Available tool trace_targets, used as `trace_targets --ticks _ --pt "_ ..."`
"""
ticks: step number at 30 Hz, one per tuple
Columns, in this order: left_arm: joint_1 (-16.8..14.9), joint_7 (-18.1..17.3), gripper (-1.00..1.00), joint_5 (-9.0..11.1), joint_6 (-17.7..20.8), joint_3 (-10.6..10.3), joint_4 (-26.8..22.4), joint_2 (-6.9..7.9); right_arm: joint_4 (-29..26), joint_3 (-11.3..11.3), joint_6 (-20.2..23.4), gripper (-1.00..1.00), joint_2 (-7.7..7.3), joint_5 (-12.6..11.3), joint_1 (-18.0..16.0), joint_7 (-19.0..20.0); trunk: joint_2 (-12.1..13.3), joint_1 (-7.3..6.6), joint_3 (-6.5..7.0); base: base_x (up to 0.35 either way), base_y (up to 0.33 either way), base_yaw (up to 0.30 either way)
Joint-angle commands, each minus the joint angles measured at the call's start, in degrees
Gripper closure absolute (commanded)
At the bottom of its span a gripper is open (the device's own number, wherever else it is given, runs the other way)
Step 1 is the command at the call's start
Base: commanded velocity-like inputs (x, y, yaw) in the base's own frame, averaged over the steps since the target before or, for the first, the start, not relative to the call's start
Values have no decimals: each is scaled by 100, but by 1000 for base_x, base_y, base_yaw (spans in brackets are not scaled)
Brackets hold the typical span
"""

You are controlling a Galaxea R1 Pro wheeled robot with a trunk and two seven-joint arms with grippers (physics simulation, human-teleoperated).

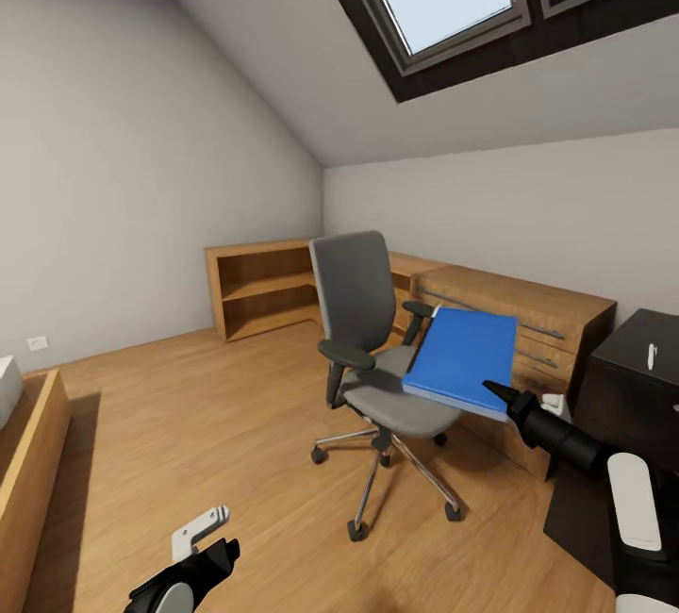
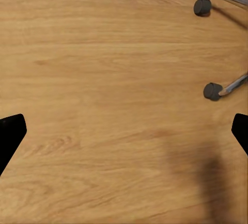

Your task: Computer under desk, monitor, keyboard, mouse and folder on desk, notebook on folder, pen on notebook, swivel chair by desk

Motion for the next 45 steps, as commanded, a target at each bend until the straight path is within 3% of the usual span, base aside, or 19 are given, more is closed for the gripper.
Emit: trace_targets --ticks 1,18,31,45 --pt "-4 55 -100 50 4 -13 -7 6 59 -12 19 100 17 52 -5 61 38 -24 11 0 0 0" --pt "-5 57 -100 37 4 -13 115 -4 189 -12 -2 100 35 82 -3 64 720 -397 199 0 0 48" --pt "-4 55 -100 46 4 -13 122 -4 206 -12 -8 100 26 92 -3 62 720 -397 85 0 0 19" --pt "-5 72 -100 37 0 -13 120 -4 207 -12 -80 100 17 91 -3 71 1282 -705 210 0 0 0"
